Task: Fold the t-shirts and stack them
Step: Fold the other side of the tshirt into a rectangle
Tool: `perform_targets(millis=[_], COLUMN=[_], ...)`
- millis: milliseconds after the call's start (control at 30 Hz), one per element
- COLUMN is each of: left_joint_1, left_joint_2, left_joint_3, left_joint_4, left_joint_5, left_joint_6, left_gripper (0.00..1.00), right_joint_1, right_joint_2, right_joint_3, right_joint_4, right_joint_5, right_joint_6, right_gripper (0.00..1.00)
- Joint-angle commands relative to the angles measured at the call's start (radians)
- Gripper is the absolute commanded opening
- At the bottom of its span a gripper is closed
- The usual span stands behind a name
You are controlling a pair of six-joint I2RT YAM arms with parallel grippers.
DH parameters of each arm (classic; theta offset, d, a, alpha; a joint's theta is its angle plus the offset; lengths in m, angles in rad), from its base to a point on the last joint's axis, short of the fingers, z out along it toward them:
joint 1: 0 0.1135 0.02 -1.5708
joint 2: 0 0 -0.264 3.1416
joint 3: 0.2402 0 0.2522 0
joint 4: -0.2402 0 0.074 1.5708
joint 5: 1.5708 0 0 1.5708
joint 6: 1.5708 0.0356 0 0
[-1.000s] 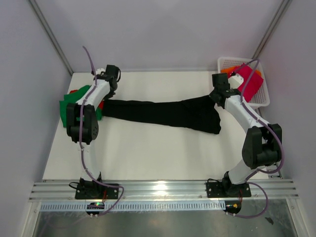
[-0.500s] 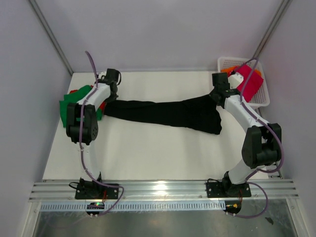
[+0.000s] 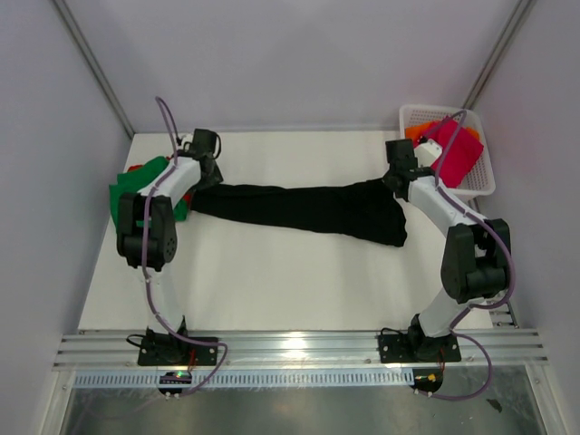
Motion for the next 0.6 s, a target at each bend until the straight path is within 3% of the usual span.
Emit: perform_targets(millis=[0, 33, 100, 167, 367, 567], left_joint_1=[0.009, 0.007, 0.009, 0.009, 0.007, 0.007], left_joint_2=[-0.072, -0.085, -0.097, -0.12, -0.192, -0.267], left_joint_3=[-0.001, -0.001, -0.006, -0.012, -0.064, -0.123], left_joint_4=[0.009, 0.004, 0.001, 0.001, -0.005, -0.019], left_joint_5=[-0.006, -0.006, -0.002, 0.006, 0.041, 0.067], left_joint_6=[0.025, 0.039, 0.049, 0.063, 0.059, 0.04], left_gripper=[0.69, 0.69, 0.69, 0.69, 0.69, 0.69], right_joint_1=[-0.005, -0.005, -0.005, -0.003, -0.005, 0.0], right_joint_2=[0.004, 0.004, 0.009, 0.011, -0.006, -0.146], right_joint_3=[0.002, 0.001, -0.001, -0.004, -0.042, -0.163], right_joint_4=[0.047, 0.047, 0.047, 0.047, 0.06, 0.174], right_joint_5=[0.031, 0.03, 0.031, 0.037, 0.066, 0.002], right_joint_6=[-0.013, -0.012, -0.013, -0.01, -0.032, -0.079], right_gripper=[0.12, 0.17, 0.38, 0.48, 0.51, 0.51])
